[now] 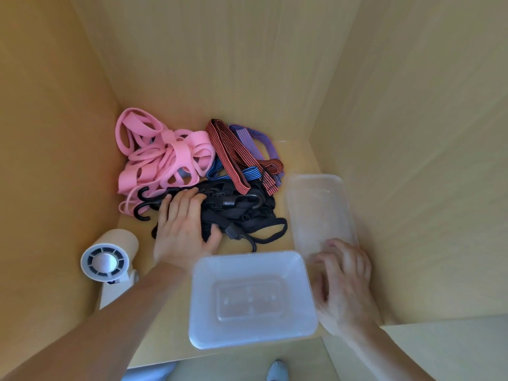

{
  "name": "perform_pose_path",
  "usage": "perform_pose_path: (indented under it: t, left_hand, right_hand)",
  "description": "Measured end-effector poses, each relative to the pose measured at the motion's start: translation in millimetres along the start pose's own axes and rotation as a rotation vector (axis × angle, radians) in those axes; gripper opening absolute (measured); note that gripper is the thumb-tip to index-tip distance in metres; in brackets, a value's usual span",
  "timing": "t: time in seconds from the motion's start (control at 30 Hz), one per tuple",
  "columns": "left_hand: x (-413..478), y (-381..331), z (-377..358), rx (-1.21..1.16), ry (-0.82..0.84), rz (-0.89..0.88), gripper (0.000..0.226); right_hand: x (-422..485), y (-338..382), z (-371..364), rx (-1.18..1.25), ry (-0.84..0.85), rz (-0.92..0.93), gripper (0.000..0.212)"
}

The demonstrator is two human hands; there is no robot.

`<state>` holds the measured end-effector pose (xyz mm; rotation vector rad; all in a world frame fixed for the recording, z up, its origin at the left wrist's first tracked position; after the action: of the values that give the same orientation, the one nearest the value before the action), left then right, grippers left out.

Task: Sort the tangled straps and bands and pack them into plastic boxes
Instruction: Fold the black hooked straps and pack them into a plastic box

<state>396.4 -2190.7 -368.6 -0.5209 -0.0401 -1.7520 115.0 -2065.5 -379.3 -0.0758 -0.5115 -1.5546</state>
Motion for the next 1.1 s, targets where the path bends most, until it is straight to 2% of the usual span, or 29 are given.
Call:
perform_pose_path:
  t: [0.2,0.37,0.63,0.73,0.83,0.9,1.0,1.1]
  left_hand:
    - [0.5,-0.9,1.1,0.001,0.019,-0.002,0.061]
    - [0.5,-2.8,3.9,-0.016,0.015,-0.006,0.063]
    - [-1.4,-6.7,10.8,-0.102,0.026,0.0,0.063]
    - [-6.4,-6.7,17.8,-0.241,0.008,-0.005,0.054]
    - [-5.6,-4.2,26.0,-0.304,-0.037,-0.013,0.035]
    - [2.7,-1.5,34.4,-0.359,-0.063,0.041,0.023]
    - [17.7,2.3,51.7,-0.41,-0.094,0.163,0.021]
    - [30.5,3.8,66.3,-0.483,-0.041,0.304,0.019]
  right_hand:
    - [0.3,4.6,4.5,-0.044,0.033,-0.016,0.035]
    - [3.9,8.2,8.9,-0.073,0.063,-0.054,0.051]
    - [4.7,1.5,7.0,-0.02,0.046,-0.081,0.056]
    - [3.4,0.7,8.2,0.007,0.01,-0.082,0.053]
    - [2.5,0.4,9.1,0.038,-0.041,-0.053,0.045]
    - [2.9,-1.5,10.6,0.053,-0.07,-0.059,0.042]
    - [1.8,-1.3,10.6,0.01,-0.083,-0.063,0.034]
    - [3.2,-4.0,8.2,-0.009,0.001,-0.098,0.033]
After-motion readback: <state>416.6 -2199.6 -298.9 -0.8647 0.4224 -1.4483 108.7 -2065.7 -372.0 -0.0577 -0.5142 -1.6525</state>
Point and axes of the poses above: each hand's wrist, its own x-axis towards the middle knuckle, its own z-axis out of the back of the hand, y = z × x, the point moved 5 cm from there along x, towards the middle knuckle, and after that the axes turned 2 degrees about -y, right-handed, at the moved point
